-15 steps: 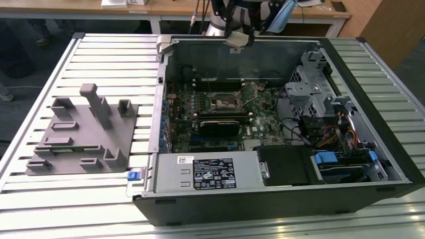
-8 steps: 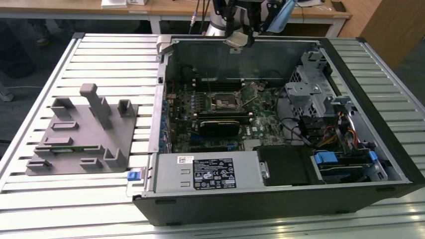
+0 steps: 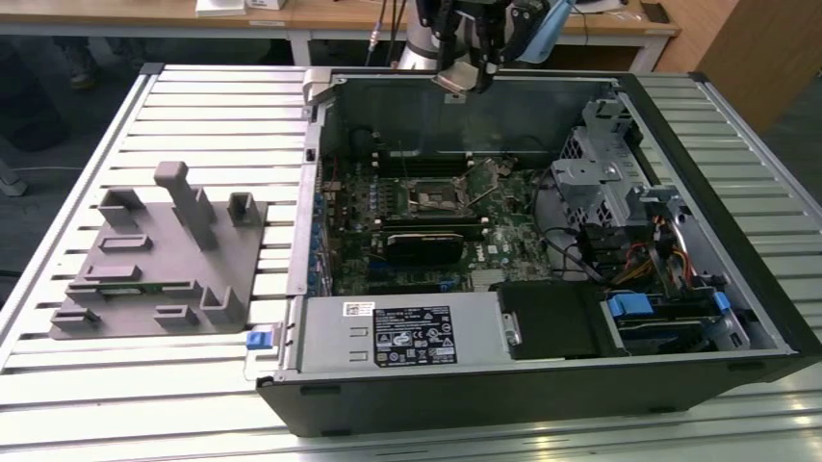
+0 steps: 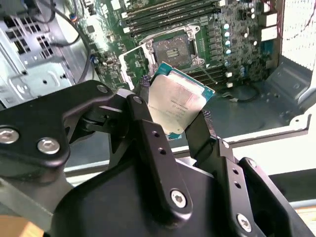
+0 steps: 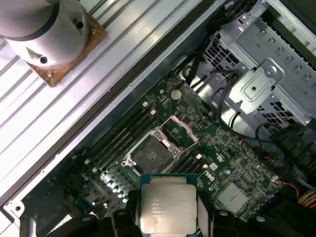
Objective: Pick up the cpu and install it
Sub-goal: 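Place the cpu into insertion slot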
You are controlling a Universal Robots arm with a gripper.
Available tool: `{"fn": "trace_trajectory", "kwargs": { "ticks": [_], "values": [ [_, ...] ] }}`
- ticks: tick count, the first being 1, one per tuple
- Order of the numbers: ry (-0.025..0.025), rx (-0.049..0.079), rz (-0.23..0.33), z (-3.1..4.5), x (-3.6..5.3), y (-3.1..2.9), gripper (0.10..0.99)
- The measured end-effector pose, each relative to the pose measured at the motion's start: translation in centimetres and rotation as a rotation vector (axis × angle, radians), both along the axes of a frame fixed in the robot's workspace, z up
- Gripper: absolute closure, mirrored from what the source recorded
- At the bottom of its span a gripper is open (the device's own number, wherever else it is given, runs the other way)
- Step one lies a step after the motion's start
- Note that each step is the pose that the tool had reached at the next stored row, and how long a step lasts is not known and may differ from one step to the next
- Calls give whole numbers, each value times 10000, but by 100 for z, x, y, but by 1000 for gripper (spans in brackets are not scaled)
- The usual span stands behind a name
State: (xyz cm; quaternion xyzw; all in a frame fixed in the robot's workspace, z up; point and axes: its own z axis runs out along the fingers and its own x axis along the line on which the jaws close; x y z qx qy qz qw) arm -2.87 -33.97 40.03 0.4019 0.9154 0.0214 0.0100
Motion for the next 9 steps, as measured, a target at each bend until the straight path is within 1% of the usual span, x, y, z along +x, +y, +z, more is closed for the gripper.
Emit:
{"fn": "trace_trajectory", "kwargs": {
  "ticks": [9],
  "values": [
    [-1,1,-1451,-5,0,1,545]
  ]
}}
